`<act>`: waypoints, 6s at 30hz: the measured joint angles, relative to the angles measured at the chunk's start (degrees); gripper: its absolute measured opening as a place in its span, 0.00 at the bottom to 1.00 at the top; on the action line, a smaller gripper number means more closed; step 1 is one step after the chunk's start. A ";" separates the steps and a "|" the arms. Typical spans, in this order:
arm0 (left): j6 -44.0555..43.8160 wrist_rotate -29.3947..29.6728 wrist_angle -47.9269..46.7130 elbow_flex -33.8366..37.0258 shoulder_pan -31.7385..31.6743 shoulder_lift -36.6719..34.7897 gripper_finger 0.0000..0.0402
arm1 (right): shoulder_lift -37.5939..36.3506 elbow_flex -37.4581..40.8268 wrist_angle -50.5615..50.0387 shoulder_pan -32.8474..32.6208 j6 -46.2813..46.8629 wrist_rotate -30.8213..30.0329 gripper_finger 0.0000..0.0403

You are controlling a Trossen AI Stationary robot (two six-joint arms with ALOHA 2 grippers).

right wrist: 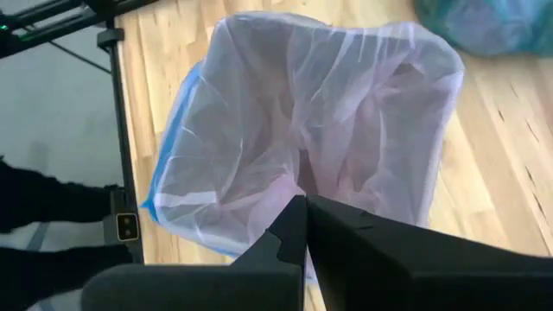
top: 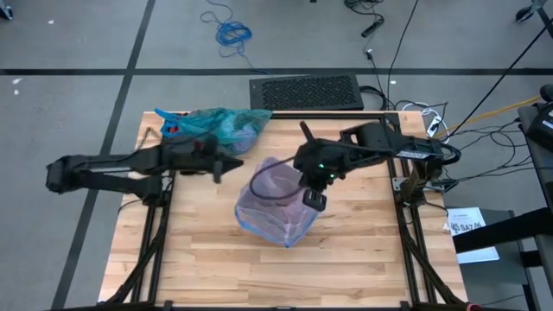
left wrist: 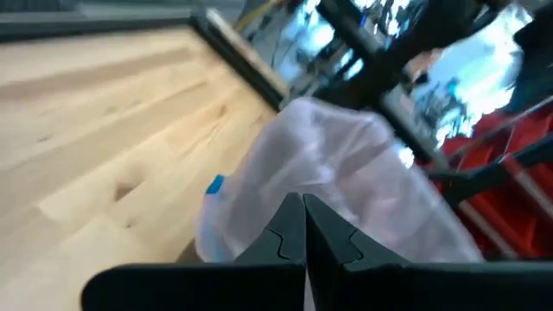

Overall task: Place trash/remove bag and relplace
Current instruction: Insert the new pink trash bag into the black trash bin, then return to Home Position

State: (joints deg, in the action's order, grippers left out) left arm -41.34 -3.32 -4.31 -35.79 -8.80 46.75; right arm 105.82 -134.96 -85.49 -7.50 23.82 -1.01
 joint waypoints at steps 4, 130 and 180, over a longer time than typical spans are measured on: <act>2.94 -9.14 6.06 0.05 -5.28 7.98 0.00 | -0.70 0.00 -1.23 -2.25 4.50 -2.60 0.00; 27.89 18.71 12.89 34.22 2.22 -19.81 0.00 | -91.14 133.98 87.40 12.15 -13.52 -6.39 0.00; 38.75 6.59 -7.02 31.34 4.07 -44.80 0.00 | -98.26 134.18 87.29 10.81 -29.04 -4.93 0.00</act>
State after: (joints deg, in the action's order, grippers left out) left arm -2.59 3.27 -11.33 -4.45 -4.73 1.96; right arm 7.55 -0.78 1.80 3.31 -5.21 -5.93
